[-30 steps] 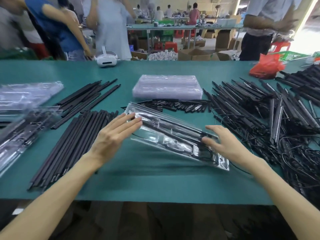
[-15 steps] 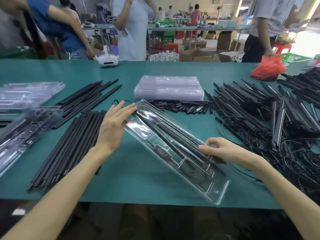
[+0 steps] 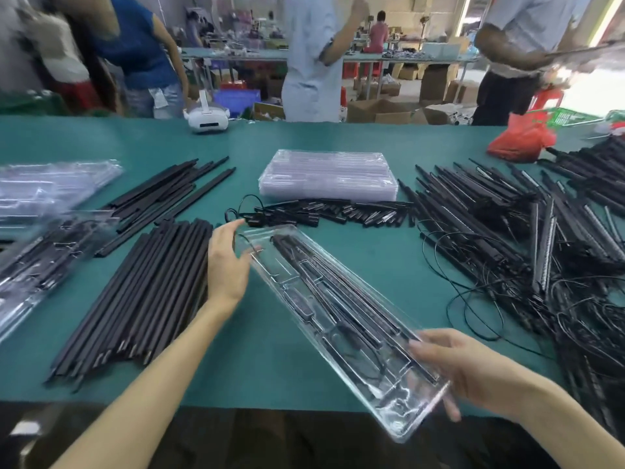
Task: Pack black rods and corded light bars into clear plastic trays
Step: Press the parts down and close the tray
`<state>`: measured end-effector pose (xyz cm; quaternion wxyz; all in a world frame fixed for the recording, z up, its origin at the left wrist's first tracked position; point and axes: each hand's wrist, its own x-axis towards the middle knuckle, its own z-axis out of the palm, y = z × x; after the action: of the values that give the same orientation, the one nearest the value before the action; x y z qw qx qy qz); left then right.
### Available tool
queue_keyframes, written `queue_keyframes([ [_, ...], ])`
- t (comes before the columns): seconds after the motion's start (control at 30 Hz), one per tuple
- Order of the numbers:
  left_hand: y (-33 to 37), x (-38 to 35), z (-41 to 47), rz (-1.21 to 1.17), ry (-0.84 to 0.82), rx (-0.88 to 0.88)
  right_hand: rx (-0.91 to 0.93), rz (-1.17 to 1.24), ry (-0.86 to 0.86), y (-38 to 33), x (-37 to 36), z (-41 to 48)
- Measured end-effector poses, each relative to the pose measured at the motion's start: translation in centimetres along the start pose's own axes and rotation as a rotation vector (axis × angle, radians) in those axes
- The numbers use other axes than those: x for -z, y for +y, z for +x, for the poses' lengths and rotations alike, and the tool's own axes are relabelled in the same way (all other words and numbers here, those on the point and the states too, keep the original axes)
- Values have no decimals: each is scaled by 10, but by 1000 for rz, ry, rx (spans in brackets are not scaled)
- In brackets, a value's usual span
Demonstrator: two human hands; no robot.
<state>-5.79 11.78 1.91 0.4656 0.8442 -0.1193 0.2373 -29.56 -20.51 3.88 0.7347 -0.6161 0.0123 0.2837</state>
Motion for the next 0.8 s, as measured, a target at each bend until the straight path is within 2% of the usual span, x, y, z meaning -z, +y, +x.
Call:
queue_keyframes([
  [0.13,-6,-8,-12,15,30,245,130,95,29,-3,-9,-3],
  [0.27,-11,-12,-17,79,0,302,207,93,78,-22,-15,3],
  [0.37,-11,-16,-17,250,-126,267,270,98,122,-49,-26,25],
  [0.57,-4,-28,-23,502,-254,-23,394,43,221,-112,-57,100],
  [0.8,-10,-30,-16,553,-318,-29,497,177,197,-190,-77,192],
])
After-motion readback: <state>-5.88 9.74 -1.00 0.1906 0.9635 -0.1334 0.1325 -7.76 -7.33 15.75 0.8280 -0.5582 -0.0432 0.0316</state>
